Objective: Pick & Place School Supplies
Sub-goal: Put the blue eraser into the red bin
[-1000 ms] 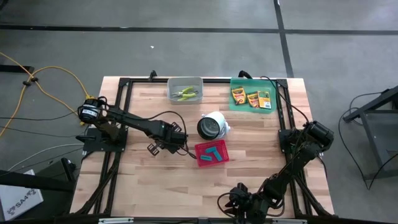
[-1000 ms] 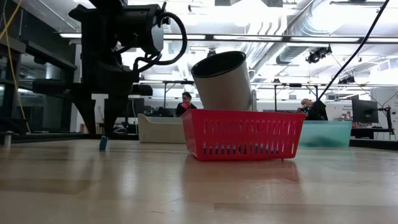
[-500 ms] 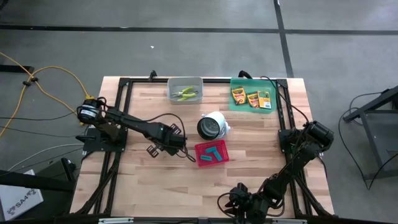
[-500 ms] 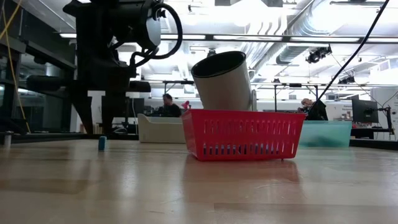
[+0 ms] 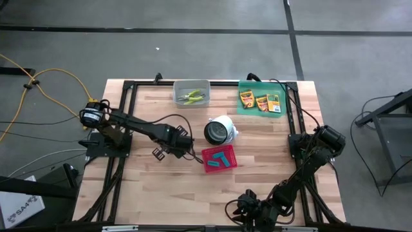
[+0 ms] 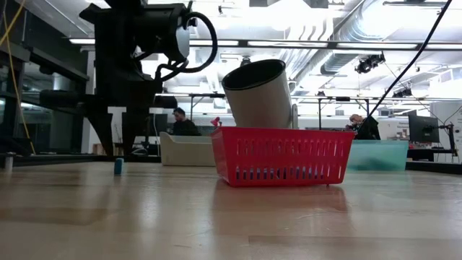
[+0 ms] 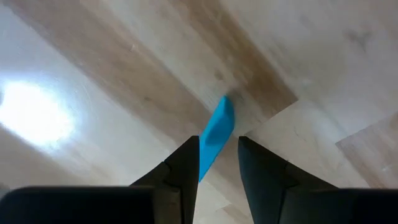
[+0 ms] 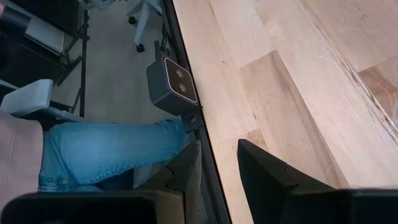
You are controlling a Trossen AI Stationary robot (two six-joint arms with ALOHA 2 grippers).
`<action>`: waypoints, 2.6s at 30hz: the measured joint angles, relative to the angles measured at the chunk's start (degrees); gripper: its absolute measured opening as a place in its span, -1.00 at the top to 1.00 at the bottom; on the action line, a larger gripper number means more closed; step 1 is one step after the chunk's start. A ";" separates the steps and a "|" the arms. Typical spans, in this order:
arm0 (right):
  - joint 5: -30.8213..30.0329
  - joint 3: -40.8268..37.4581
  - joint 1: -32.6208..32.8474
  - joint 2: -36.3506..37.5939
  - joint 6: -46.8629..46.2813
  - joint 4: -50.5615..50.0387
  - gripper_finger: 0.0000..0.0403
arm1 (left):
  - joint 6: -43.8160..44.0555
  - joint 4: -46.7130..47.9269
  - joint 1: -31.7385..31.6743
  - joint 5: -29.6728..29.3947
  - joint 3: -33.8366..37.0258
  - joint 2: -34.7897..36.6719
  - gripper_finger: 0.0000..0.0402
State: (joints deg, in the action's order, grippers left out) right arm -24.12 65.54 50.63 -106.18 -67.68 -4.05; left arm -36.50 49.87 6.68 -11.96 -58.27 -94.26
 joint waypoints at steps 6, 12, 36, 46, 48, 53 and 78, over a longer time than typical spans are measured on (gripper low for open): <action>0.00 0.00 0.00 0.01 0.00 0.00 0.52 | -0.32 -0.28 -0.68 2.24 -0.01 0.00 0.49; 0.00 0.00 0.00 0.01 0.00 0.00 0.52 | -1.66 -0.91 -1.05 2.50 0.06 0.00 0.49; 0.00 0.00 -0.02 -0.01 -0.20 0.91 0.52 | -3.88 -4.04 -2.92 4.19 2.57 -0.34 0.89; 0.00 0.00 -0.02 0.01 -0.02 1.31 0.52 | -2.47 -3.93 -0.71 1.16 2.57 -0.33 0.90; 0.00 0.00 0.00 0.01 -0.02 1.31 0.52 | -1.16 -3.95 0.42 0.94 2.57 -0.33 0.90; 0.00 0.00 -0.01 0.01 0.39 1.31 0.52 | 5.20 -3.96 3.91 0.83 2.39 0.75 0.90; -1.27 0.00 -0.11 0.01 3.15 1.31 0.52 | 12.50 -51.21 12.62 -0.14 -0.64 5.69 0.90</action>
State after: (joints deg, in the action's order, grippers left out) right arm -25.39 65.54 50.52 -106.17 -64.53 -2.75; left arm -24.00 -1.34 19.30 -12.10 -58.91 -88.57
